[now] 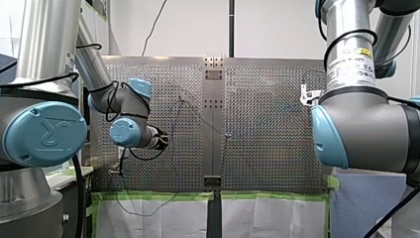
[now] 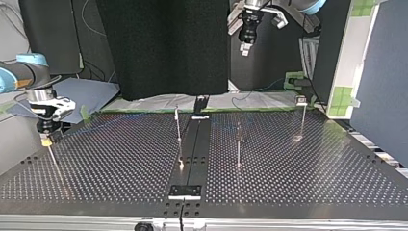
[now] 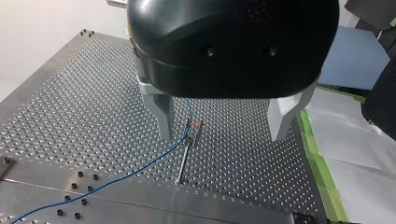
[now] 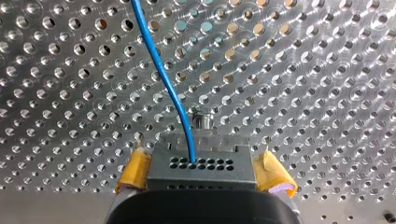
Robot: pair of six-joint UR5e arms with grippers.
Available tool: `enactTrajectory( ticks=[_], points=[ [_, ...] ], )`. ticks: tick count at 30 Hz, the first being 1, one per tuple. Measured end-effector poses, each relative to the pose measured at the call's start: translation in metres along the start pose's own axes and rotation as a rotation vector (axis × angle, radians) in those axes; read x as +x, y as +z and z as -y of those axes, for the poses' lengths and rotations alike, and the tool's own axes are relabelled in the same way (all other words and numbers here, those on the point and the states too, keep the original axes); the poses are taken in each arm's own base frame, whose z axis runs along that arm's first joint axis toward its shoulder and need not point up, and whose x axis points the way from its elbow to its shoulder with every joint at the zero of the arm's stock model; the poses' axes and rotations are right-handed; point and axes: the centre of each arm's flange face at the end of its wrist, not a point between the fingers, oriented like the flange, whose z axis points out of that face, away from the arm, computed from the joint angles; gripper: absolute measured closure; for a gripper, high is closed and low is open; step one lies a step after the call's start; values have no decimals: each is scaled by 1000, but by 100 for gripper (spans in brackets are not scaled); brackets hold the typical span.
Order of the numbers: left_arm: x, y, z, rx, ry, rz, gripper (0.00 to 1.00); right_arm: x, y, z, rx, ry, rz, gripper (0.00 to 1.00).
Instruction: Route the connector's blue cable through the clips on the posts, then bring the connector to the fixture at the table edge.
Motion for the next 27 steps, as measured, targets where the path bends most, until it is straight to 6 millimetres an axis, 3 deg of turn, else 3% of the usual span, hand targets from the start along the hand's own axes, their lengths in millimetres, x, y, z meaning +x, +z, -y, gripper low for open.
enactTrajectory(
  ticks=[27],
  points=[
    [0,0,0,0,2,-1,0,-1,-2,-11,-86,4,11,0]
  ],
)
